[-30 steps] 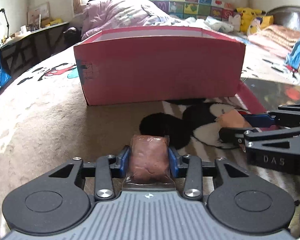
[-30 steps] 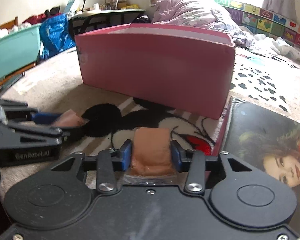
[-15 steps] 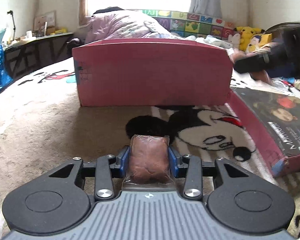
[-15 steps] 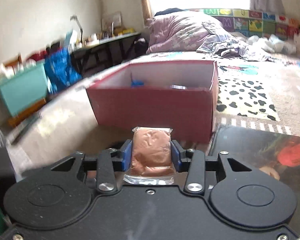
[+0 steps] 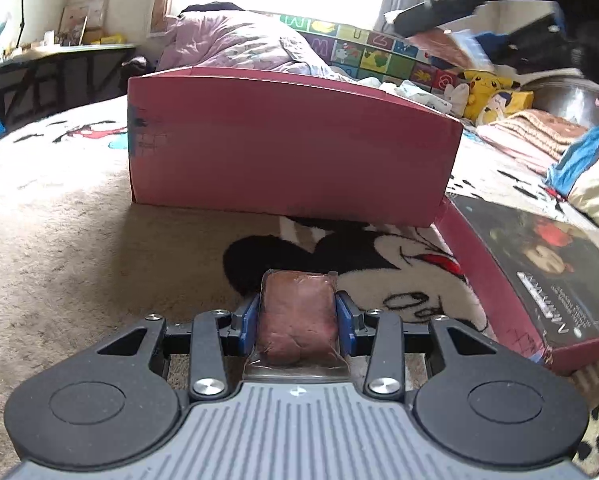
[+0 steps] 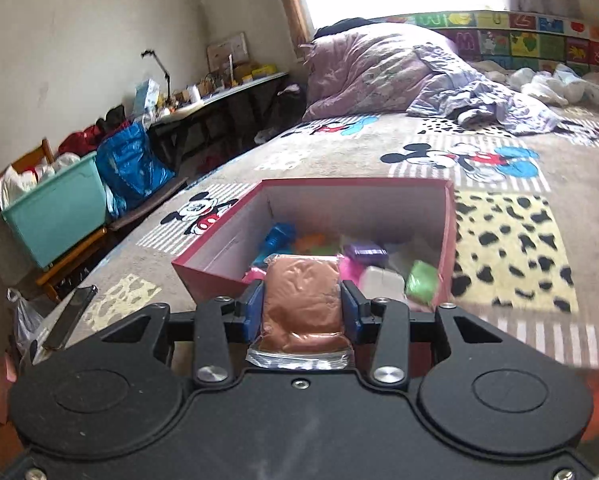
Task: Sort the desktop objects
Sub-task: 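Open the right tool over the shoebox while the left tool holds the brown bag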
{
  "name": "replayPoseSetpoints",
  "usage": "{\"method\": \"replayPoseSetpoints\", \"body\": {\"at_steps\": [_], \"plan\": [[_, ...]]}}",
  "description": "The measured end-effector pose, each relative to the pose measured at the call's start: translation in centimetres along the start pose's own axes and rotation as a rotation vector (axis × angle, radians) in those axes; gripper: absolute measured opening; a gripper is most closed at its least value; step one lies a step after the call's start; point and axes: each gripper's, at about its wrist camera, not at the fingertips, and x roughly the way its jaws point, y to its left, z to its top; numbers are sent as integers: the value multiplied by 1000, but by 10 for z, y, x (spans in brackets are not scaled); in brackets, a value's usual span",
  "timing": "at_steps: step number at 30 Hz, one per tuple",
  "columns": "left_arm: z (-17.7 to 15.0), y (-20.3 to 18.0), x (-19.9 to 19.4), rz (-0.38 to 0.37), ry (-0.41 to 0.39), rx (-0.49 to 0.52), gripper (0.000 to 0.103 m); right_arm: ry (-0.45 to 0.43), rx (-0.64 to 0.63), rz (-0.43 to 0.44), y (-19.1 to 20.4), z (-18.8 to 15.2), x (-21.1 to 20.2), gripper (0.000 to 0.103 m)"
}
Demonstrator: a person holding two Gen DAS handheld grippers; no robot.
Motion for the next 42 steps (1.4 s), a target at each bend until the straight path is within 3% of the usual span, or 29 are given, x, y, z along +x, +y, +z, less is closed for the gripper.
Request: {"method": "replayPoseSetpoints", "body": {"at_steps": [14,20,28,34,42], "plan": [[10,12,3,3,-4,-41,38,229,-101,-38,7,73,108,40],[11,14,5,-9,5,-43,38,341,-140,-86,18,79,155,40],[12,17,5,-18,9,-50,38,425,-161,-145,21,76,193,41],[11,16,6,-16,11,-38,38,397,-109,-167,10,72,189,53],[11,16,6,-18,13,-31,38,175,-19,-26,19,45,94,66]]}}
